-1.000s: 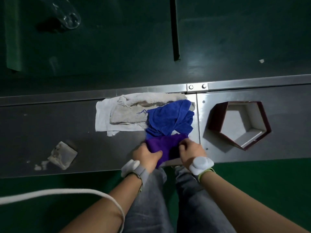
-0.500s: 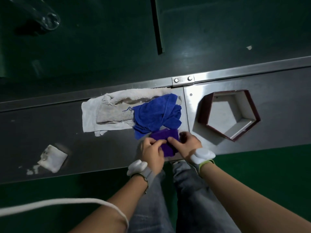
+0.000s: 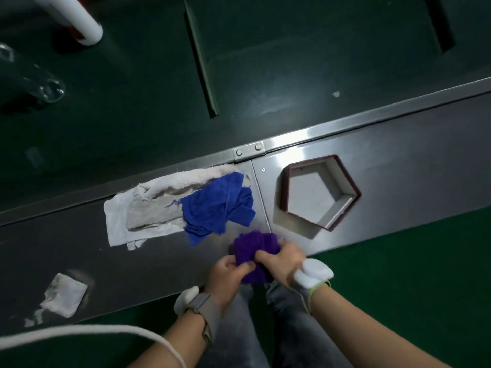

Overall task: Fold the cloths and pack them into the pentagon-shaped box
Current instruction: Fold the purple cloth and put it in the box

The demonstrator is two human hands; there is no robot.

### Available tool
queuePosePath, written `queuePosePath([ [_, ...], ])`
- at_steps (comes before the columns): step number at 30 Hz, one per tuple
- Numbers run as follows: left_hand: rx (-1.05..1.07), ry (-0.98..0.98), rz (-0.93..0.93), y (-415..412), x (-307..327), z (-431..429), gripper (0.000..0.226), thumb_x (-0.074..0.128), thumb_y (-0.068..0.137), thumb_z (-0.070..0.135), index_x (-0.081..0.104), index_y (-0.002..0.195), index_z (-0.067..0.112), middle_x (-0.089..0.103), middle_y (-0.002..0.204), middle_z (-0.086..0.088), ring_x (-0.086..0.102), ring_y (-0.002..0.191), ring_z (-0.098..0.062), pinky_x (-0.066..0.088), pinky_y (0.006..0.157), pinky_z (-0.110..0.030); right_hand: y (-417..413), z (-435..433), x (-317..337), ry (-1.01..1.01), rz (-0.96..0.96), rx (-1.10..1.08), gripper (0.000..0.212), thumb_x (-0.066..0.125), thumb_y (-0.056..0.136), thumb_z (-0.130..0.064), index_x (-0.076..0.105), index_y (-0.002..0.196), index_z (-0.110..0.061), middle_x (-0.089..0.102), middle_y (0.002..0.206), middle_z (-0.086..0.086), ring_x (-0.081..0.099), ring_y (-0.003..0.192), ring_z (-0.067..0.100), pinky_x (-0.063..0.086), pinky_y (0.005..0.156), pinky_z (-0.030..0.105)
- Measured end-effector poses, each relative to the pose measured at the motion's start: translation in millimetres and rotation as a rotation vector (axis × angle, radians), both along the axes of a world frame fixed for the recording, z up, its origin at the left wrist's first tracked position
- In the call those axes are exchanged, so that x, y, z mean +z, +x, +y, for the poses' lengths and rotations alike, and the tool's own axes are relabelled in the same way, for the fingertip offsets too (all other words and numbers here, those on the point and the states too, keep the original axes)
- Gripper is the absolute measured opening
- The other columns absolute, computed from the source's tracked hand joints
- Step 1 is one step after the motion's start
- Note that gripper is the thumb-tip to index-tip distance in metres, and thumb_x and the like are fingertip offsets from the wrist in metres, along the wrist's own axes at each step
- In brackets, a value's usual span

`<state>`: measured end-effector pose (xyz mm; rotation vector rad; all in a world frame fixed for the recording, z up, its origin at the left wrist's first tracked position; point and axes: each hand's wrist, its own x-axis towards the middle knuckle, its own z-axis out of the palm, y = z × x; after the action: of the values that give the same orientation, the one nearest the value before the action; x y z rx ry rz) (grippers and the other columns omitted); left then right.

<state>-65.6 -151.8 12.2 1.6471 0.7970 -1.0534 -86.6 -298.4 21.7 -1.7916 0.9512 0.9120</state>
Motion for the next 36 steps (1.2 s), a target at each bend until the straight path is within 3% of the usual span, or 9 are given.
queuePosePath([
  [4, -0.266, 0.012, -0.318, 13, 14, -41, 0.012, 0.069, 0.078, 0.040, 0.064, 0.086, 0.034, 0.068, 0.082, 0.011, 0.062, 0.067, 0.001, 0.045, 0.057, -0.016, 5, -76, 45, -0.311, -0.386, 0.026, 0.034, 0.056, 0.057, -0.058, 0.056, 0.076, -0.031, 0.062, 0.070, -0.006, 0.057, 0.064, 0.017, 0.044, 0.060, 0.025],
  [8, -0.830, 0.275, -0.995, 47, 11, -84, 0.030, 0.050, 0.080, 0.046, 0.058, 0.107, 0.037, 0.047, 0.133, 0.005, 0.045, 0.116, -0.013, 0.045, 0.082, -0.030, 42, -145, 41, -0.633, -0.282, 0.278, 0.036, 0.057, 0.071, -0.055, 0.057, 0.082, -0.021, 0.061, 0.075, 0.006, 0.049, 0.062, 0.028, 0.038, 0.059, 0.030],
  [10, -1.137, 0.275, -0.972, 61, 4, -104, 0.037, 0.045, 0.084, 0.048, 0.059, 0.115, 0.033, 0.028, 0.153, 0.000, 0.025, 0.137, -0.026, 0.041, 0.096, -0.043, 63, -162, 27, -0.694, -0.207, 0.430, 0.034, 0.056, 0.076, -0.052, 0.063, 0.083, -0.020, 0.067, 0.081, 0.008, 0.055, 0.067, 0.030, 0.038, 0.062, 0.032],
  [14, -1.609, 0.354, -0.750, 73, -6, -125, 0.045, 0.041, 0.087, 0.056, 0.064, 0.114, 0.027, 0.011, 0.160, -0.001, 0.005, 0.143, -0.036, 0.031, 0.103, -0.054, 86, -164, 0, -0.757, -0.215, 0.607, 0.030, 0.054, 0.082, -0.052, 0.055, 0.076, -0.023, 0.068, 0.085, 0.007, 0.055, 0.070, 0.028, 0.034, 0.066, 0.033],
  [19, -1.638, 0.428, -0.745, 74, -9, -130, 0.032, 0.047, 0.091, 0.040, 0.065, 0.111, 0.025, 0.029, 0.154, -0.005, 0.016, 0.140, -0.036, 0.035, 0.098, -0.050, 83, -152, -16, -0.933, -0.360, 0.657, 0.028, 0.064, 0.076, -0.047, 0.058, 0.084, -0.021, 0.062, 0.091, 0.008, 0.051, 0.080, 0.029, 0.032, 0.071, 0.037],
  [24, -1.635, 0.429, -0.743, 73, -4, -134, 0.029, 0.049, 0.092, 0.038, 0.068, 0.109, 0.024, 0.033, 0.151, -0.007, 0.022, 0.137, -0.038, 0.035, 0.097, -0.048, 75, -157, -25, -0.899, -0.170, 0.375, 0.071, 0.070, 0.070, -0.055, 0.038, 0.120, -0.017, 0.055, 0.105, 0.012, 0.054, 0.094, 0.033, 0.035, 0.071, 0.040],
  [28, -1.657, 0.422, -0.734, 71, -2, -136, 0.030, 0.049, 0.093, 0.037, 0.067, 0.111, 0.022, 0.033, 0.150, -0.009, 0.025, 0.134, -0.040, 0.035, 0.097, -0.047, 71, -162, -38, -0.646, -0.095, 0.338, 0.058, 0.068, 0.073, -0.058, 0.033, 0.100, -0.020, 0.064, 0.085, 0.009, 0.054, 0.065, 0.028, 0.039, 0.059, 0.034],
  [33, -1.675, 0.435, -0.700, 66, -6, -137, 0.028, 0.052, 0.092, 0.030, 0.067, 0.114, 0.021, 0.032, 0.150, -0.008, 0.022, 0.136, -0.038, 0.033, 0.100, -0.046, 76, -183, -33, -0.470, -0.031, 0.296, 0.061, 0.071, 0.067, -0.063, 0.045, 0.096, -0.017, 0.060, 0.086, 0.008, 0.058, 0.076, 0.031, 0.044, 0.063, 0.035],
  [36, -1.683, 0.432, -0.700, 65, -8, -140, 0.026, 0.054, 0.090, 0.027, 0.068, 0.112, 0.021, 0.034, 0.149, -0.007, 0.023, 0.136, -0.037, 0.034, 0.098, -0.045, 72, -180, -38, -0.606, -0.069, 0.324, 0.039, 0.063, 0.078, -0.053, 0.051, 0.096, -0.020, 0.065, 0.092, 0.011, 0.059, 0.080, 0.032, 0.043, 0.066, 0.033],
])
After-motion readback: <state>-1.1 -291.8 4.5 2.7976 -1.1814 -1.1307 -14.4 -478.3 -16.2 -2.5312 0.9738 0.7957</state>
